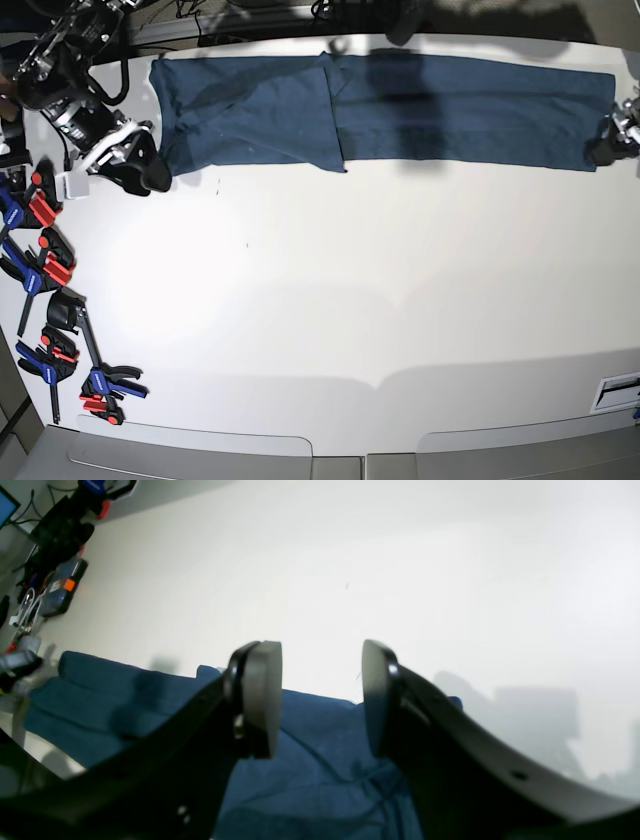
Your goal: Fold the T-shirt properly
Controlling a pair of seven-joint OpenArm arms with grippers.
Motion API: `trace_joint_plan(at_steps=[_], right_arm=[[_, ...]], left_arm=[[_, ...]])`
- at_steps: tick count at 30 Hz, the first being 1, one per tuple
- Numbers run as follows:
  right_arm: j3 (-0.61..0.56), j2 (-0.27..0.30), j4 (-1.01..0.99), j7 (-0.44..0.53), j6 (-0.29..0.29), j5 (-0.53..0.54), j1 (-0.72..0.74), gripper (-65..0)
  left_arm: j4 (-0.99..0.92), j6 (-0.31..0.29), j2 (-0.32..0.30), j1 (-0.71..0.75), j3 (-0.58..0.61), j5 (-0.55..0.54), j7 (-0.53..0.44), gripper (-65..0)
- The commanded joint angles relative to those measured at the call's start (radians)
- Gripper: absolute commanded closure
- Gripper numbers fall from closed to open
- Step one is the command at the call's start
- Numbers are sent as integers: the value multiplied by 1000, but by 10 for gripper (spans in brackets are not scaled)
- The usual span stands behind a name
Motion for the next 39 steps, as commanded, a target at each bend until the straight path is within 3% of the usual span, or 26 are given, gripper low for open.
trace_joint_plan(at_steps=[1,9,12,18,26,39], right_arm=[[4,15,19,29,6,26,9,-246],[4,14,19,38,6,26,9,-246],[4,14,19,37,6,27,9,-246],[-10,14,19,34,6,27,8,-246],[-131,13,19,29,6,26,6,-246],[-225,-16,19,28,6,29,6,-246]], left_arm=[[12,-9,-31,-6,-33,-1,-16,-310],[12,-9,-16,15,-62,-37,45,-310],[12,-9,9,16,-62,24,43,-310],[11,-9,51,16,-62,108,21,-310],[11,-9,50,16,-62,214,-31,-310],[12,-9,50,96,-62,219,-110,-310]])
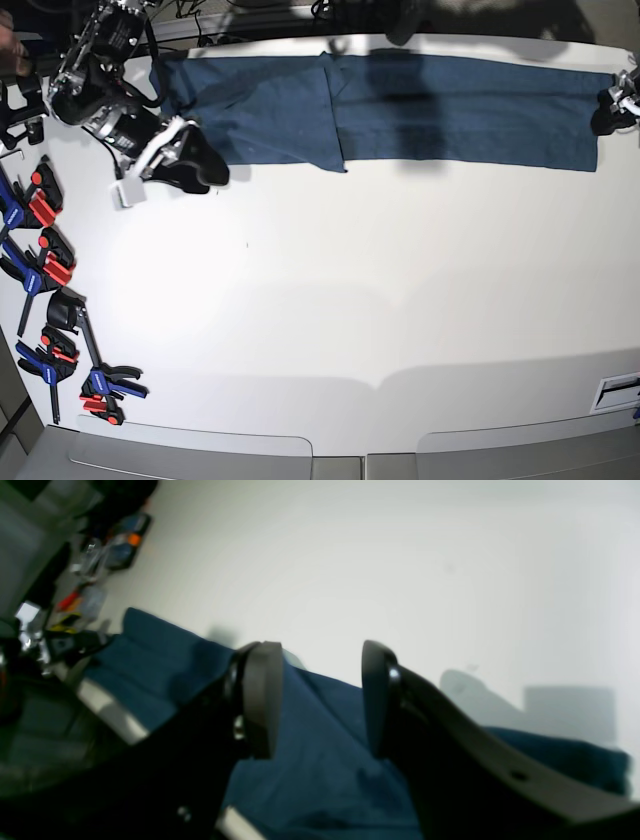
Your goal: Fold the T-shirt properly
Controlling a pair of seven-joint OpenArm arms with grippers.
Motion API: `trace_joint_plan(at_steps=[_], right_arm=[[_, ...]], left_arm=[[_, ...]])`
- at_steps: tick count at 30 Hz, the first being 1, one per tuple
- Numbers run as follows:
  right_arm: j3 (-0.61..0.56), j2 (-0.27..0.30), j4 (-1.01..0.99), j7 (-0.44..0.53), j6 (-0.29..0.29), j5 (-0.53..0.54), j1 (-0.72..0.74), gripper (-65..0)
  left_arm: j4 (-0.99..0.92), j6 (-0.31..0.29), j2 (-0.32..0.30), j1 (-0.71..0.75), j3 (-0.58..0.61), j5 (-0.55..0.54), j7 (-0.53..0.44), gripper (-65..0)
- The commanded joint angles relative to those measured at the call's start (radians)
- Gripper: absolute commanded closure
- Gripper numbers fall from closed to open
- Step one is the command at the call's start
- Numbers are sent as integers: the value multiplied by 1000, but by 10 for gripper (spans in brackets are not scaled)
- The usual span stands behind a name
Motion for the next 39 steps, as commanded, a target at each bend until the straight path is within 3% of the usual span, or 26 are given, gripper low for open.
trace_joint_plan(at_steps=[1,8,13,24,29,39], right_arm=[[-14,10,19,22,6,11,9,-246],[-120,10,19,49,6,-35,11,-246],[-140,3,19,77,6,-34,14,-246],[-141,-119,19,77,6,-34,17,-246],[-183,-131,19,79,6,-37,17,-246],[-330,-156,19,149,6,-227,25,-246]], left_arm=[[11,-5,-25,-2,-6,-6,-2,-310],[13,-5,-25,-5,-6,-16,-35,-311],[13,-5,-27,-5,-6,21,-53,-394],[21,-5,-45,-5,-14,-5,-91,-394],[21,-5,-45,-5,-52,6,-99,-394],[21,-5,-22,0,-72,21,-56,-394]])
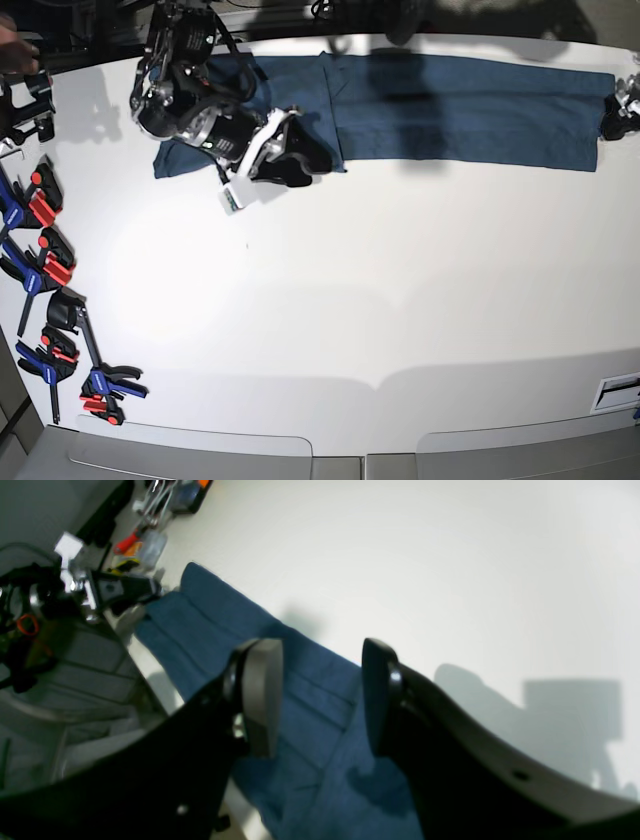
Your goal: Fold the T-shirt properly
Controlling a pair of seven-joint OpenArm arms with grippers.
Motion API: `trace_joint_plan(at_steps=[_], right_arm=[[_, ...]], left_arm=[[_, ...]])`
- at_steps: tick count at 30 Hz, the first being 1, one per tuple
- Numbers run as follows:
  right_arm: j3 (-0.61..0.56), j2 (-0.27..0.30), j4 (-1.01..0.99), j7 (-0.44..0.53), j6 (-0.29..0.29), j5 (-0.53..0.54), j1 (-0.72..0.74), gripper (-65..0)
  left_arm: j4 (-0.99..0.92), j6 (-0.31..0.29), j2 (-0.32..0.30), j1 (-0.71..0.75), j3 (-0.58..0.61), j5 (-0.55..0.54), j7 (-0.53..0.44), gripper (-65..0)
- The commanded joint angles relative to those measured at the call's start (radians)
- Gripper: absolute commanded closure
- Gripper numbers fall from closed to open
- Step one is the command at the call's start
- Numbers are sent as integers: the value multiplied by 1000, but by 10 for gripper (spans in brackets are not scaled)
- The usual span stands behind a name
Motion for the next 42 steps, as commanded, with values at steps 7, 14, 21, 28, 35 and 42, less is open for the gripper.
trace_joint_plan(at_steps=[7,14,21,28,35,42], right_arm=[[2,1,19,26,6,22,26,-246],[2,0,19,28,6,23,26,-246],[2,1,19,30,6,23,26,-246],[2,1,19,30,6,23,32,-246],[2,1,19,30,6,23,36,-246],[2,1,19,30,6,23,36,-246]], left_arm=[[14,-7,11,23,-10,-17,0,-394],[14,-7,55,30,-10,-19,24,-394],[14,-7,59,31,-8,-23,66,-394],[14,-7,59,30,-8,-23,90,-394],[14,-7,59,30,-8,-100,154,-393],[14,-7,59,30,-5,-98,157,-393]])
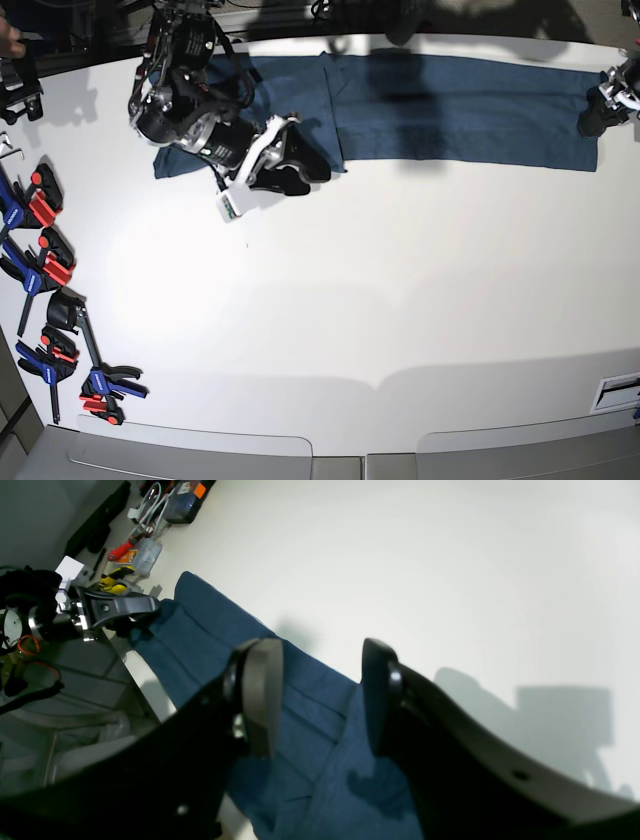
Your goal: Fold the T-shirt properly
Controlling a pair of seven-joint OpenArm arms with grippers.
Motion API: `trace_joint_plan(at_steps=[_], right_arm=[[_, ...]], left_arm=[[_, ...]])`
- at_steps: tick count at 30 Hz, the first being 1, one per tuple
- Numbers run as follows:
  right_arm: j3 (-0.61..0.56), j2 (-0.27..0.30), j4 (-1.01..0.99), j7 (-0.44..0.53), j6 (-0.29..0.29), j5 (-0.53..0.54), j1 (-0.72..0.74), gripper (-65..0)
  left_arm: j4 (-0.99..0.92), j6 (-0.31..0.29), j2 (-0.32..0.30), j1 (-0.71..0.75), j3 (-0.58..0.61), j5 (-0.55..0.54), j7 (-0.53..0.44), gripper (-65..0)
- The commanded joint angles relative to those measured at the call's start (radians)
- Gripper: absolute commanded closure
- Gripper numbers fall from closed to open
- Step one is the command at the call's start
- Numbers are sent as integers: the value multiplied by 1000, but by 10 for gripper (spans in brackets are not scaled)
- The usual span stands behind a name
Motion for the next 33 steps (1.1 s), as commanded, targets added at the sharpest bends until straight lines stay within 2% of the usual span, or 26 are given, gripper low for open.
trace_joint_plan(at_steps=[1,11,15,19,24,28,33], right_arm=[[2,0,19,24,6,27,14,-246],[2,0,19,23,6,27,14,-246],[2,0,19,24,6,26,14,-246],[3,1,19,24,6,21,14,-246],[3,1,19,37,6,-17,14,-246],[9,1,19,75,6,-106,17,-246],[93,1,19,117,6,-187,23,-246]], left_arm=[[6,7,-17,6,5,14,25,-387],[6,7,-20,6,77,14,9,-374],[6,7,-20,6,77,14,-20,-230],[6,7,-20,5,77,14,-48,0],[6,7,-20,5,77,1,-62,0],[6,7,-20,5,77,-64,-61,0],[50,7,-20,6,77,-92,-28,0]])
